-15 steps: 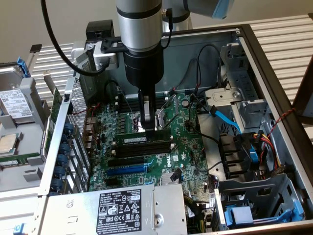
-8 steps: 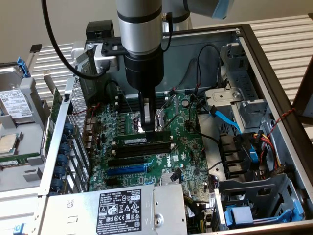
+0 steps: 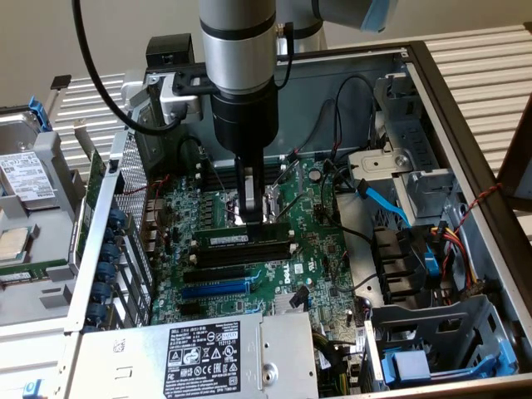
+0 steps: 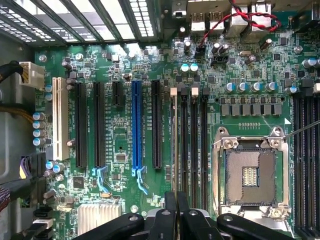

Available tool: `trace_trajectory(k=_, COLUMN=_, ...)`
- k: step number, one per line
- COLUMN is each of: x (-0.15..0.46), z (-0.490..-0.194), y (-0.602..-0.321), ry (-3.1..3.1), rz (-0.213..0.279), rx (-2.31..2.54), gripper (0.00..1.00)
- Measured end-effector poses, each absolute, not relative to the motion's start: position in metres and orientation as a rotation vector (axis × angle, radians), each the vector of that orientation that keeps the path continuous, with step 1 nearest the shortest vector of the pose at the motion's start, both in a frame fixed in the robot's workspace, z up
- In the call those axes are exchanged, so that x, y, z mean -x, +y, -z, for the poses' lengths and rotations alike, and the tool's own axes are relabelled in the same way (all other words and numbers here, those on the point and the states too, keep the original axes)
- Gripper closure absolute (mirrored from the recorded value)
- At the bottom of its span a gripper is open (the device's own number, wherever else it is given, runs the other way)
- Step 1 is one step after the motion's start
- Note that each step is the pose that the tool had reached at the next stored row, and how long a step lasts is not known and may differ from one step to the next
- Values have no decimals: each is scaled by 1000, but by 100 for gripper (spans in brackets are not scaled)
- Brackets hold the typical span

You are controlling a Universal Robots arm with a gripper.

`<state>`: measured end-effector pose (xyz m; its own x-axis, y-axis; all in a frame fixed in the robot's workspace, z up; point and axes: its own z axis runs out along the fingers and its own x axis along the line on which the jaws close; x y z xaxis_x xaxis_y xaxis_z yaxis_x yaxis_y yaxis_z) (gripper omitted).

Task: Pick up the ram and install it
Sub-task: 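Insert the ram into the slot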

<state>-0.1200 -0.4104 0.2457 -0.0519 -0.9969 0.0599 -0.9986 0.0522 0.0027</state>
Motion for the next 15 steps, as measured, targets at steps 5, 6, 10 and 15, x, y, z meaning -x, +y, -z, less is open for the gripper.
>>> trace_trajectory(k=5, x=120, z=-245, y=-410, ry=-2236, rz=-60, rx=-2142, gripper=87)
trace_trajectory(k=6, x=120, z=-244, y=-410, ry=-2236, rz=-60, rx=-2142, gripper=87)
trace_trajectory(k=10, x=120, z=-241, y=-410, ry=-2235, rz=-60, rx=-2142, gripper=87)
trace_trajectory(k=15, x=120, z=-239, y=-410, ry=-2235, rz=-60, rx=-2143, gripper=87)
